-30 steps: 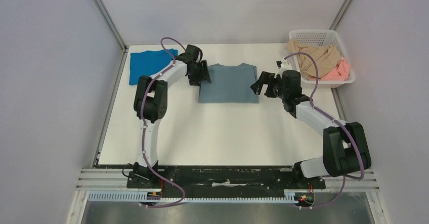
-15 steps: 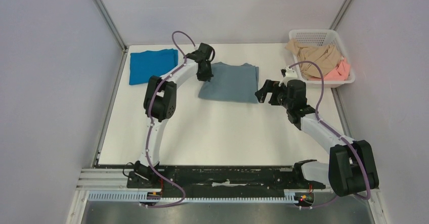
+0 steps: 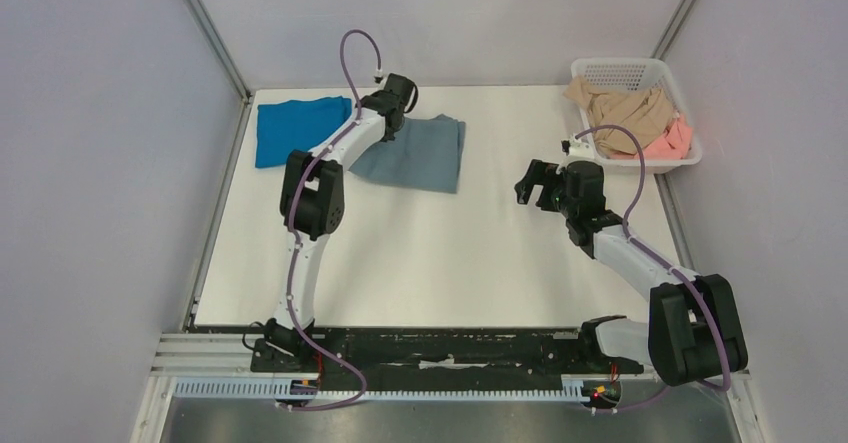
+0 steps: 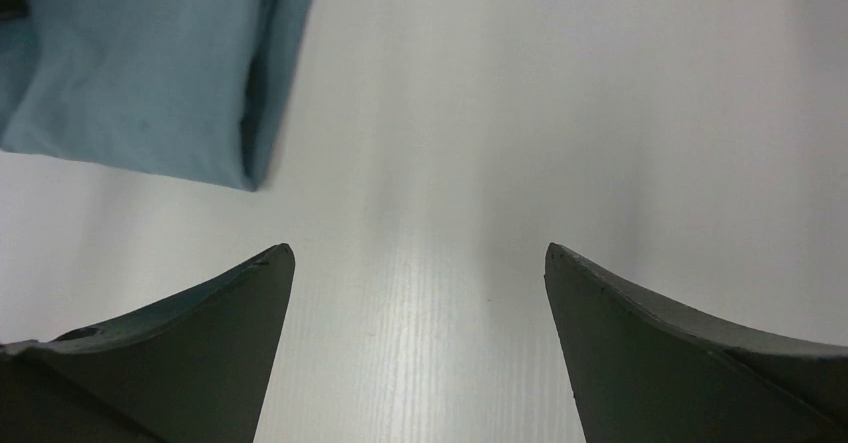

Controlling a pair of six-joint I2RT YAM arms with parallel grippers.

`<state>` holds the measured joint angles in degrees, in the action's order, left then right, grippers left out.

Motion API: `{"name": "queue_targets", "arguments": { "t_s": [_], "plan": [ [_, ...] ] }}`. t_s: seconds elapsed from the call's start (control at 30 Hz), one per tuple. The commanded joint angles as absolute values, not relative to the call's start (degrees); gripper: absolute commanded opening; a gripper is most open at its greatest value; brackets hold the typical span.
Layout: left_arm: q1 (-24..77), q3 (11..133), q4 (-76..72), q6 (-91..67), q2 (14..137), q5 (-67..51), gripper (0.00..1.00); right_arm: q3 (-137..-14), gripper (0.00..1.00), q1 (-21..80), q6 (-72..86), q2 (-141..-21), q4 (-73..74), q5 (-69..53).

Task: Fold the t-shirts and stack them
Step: Put the neatly folded tshirt into the corner of the board with the left arm

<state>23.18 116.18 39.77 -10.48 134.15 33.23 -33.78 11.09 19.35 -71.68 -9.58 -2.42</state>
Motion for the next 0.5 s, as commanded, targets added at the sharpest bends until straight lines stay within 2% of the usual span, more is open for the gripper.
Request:
{"name": "queue_targets", "arguments": {
  "t_s": [0.0, 0.47],
  "plan": [
    [19.9, 122.4, 34.8, -0.1, 129.1, 41.5, 0.02, -33.4, 0.98, 10.9, 17.8, -69.9, -9.9, 3.9],
    [17.0, 129.7, 27.1, 17.0, 126.1, 49.5, 0.02, -34.5, 0.98, 10.9, 17.8, -72.4, -9.3, 5.4]
  ]
}}
